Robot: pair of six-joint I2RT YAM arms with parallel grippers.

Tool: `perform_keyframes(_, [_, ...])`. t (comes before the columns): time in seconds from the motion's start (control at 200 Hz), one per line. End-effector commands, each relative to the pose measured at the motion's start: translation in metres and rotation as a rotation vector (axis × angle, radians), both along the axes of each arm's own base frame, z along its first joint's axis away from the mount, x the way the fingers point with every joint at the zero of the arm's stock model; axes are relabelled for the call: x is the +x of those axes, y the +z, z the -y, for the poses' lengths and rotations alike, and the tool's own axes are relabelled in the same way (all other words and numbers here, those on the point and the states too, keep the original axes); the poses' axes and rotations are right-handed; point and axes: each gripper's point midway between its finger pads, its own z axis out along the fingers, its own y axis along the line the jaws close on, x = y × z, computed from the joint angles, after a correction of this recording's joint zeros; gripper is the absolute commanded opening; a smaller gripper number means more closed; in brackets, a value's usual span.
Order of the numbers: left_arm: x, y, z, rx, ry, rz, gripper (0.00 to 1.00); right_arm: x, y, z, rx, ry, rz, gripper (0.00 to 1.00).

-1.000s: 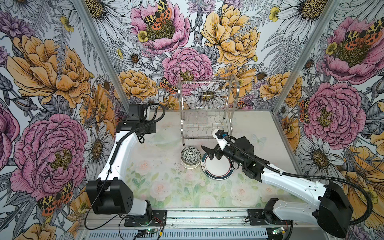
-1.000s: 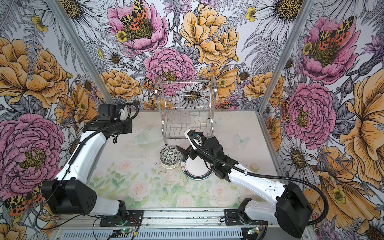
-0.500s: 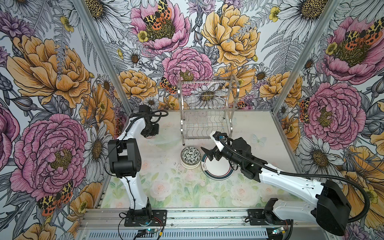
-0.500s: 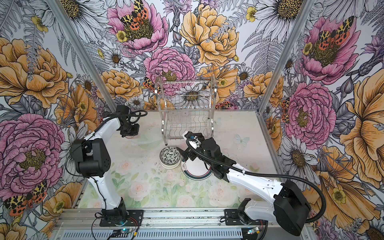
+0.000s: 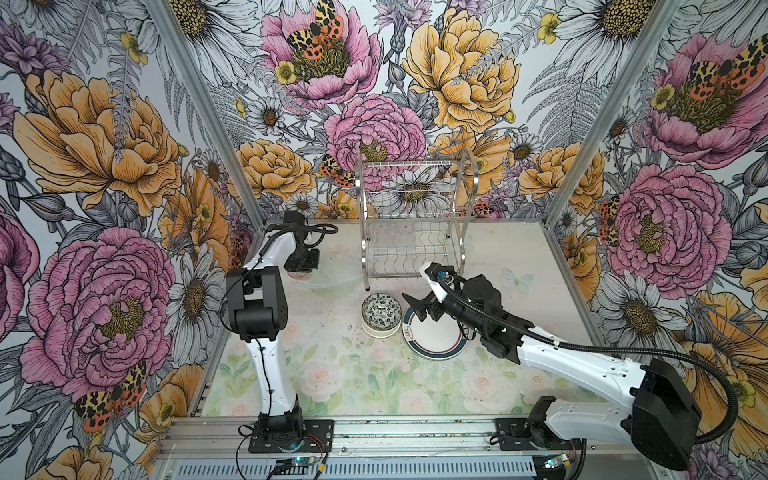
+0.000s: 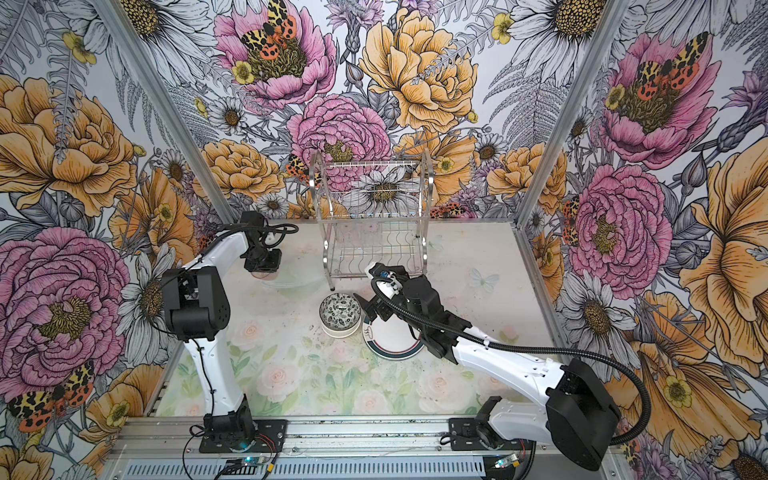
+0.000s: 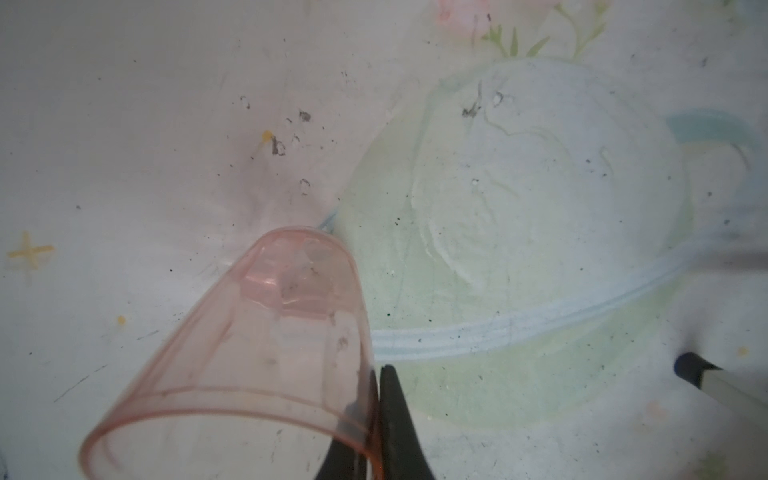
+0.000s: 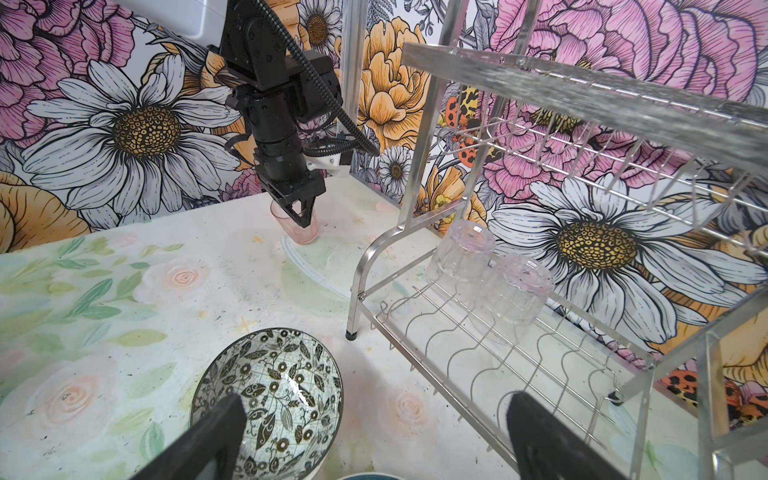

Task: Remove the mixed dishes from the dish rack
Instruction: 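Lower the pink cup upright onto the table and open the left gripper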

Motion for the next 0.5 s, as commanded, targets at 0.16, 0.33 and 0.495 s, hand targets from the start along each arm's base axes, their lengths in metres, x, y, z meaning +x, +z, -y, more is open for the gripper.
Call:
perform_keyframes(0.16, [-0.0144,0.0010,-0.0043,0.046,-0.041,-0.067,0.09,0.0013,0.0020,-0.0026,0.012,-0.009,0.011,1.00])
perform_keyframes(0.33, [-0.0143,-0.0019,-0.0045,0.043,-0.048,-0.075,0.15,0.0024,0.0022,-0.0055,0.019,-0.005,0.008,1.00])
perform_keyframes(0.495, [-0.0120,0.0028,-0.0041,0.040,-0.041,-0.071,0.23,0.0028,0.0030,-0.0049,0.015,-0.010,0.014,1.00])
